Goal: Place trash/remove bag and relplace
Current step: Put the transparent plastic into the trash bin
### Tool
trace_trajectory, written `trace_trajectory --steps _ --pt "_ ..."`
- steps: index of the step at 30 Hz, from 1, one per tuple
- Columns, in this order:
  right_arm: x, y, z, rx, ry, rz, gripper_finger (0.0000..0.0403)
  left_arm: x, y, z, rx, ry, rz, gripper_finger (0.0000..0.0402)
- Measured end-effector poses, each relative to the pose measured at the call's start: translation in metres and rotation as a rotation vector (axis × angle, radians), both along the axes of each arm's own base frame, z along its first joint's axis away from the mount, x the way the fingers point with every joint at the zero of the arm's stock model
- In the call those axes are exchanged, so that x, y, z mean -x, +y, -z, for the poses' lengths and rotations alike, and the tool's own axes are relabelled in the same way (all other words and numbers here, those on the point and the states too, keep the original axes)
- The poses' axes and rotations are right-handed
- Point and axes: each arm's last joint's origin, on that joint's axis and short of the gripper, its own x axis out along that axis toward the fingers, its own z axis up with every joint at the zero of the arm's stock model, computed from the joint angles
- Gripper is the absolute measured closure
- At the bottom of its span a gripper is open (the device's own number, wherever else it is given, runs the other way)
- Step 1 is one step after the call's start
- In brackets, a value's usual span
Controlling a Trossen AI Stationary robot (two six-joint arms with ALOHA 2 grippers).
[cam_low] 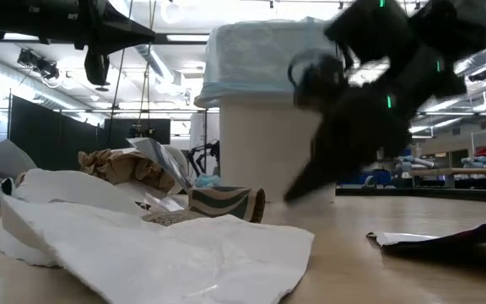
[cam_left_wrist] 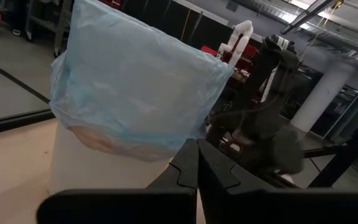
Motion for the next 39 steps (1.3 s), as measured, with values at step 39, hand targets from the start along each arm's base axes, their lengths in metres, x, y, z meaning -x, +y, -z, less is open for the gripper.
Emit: trace_trajectory --steps 39 --pt "0.064 -0.114 -0.268 0.408 -0.331 0.233 0.0276 0.001 0.002 0.004 -0.043 0.061 -0.089 0.0394"
